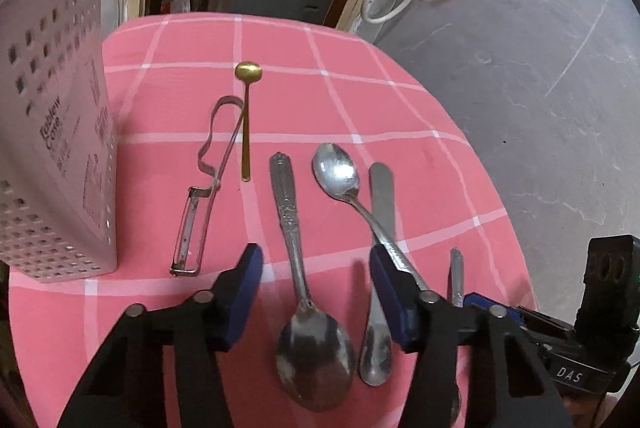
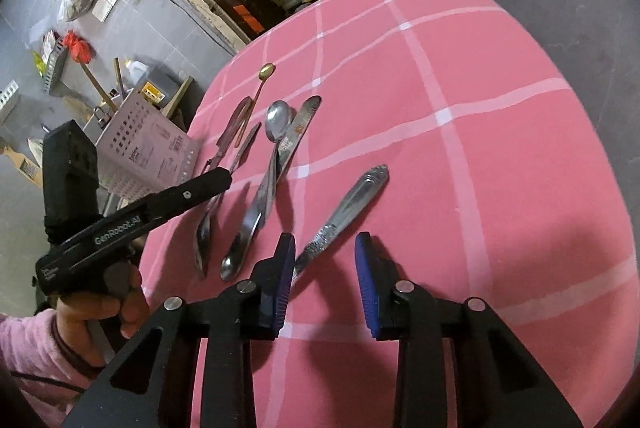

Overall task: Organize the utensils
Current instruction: 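Close the left gripper on the ornate silver spoon while the right gripper closes on the thin silver utensil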

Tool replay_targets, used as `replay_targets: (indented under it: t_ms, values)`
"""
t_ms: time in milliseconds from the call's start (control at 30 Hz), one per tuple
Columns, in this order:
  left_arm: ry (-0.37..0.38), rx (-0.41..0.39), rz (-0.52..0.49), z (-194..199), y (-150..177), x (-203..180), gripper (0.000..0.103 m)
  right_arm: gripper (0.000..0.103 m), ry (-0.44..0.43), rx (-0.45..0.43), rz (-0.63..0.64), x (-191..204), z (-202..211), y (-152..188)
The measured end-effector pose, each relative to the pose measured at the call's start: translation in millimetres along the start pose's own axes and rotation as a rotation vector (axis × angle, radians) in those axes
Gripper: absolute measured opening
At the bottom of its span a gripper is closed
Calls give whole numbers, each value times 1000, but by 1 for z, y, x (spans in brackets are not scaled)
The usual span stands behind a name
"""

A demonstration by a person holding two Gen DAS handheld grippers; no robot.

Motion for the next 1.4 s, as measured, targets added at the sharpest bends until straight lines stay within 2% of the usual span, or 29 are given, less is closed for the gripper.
replay_targets:
  t_ms: [233,400,600,733,933,1100,1233,1400]
  values:
    - [-29,65,10,-13,-12,6,25,22,-19,12,-40,-1,-14,-12]
    - [-46,88,-10,-17,-14,3,24,12,-1,17,-63,-2,-22,-17]
    - [-54,60,-18,-15,-9,3,21,11,7,26,-68,-2,-24,-23]
    - [-42,116,-10,-15,-14,4,12,10,-1,30,-98,-6,-23,-22]
    - [-53,215,49,-14,-24,7,8,8,-17,21,-112,-5,-12,-17]
    - [-3,279,105,-7,-21,9,8,6,-22,1,-113,-5,2,-16]
    - [47,307,97,-1,-4,-2,7,5,-16,-20,-104,-5,14,-15]
    - [114,268,72,17,19,-18,7,3,-9,-58,-94,-4,33,-15]
Point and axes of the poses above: each gripper's, at about its wrist camera, not at the fingertips, and z roughly against the way its jaws point, x to its left, y to its underside, the point moved 1 cm from there along -z, roughly the way its jaws point, and after that the axes turned 9 degrees about z, right-handed, at the moved point
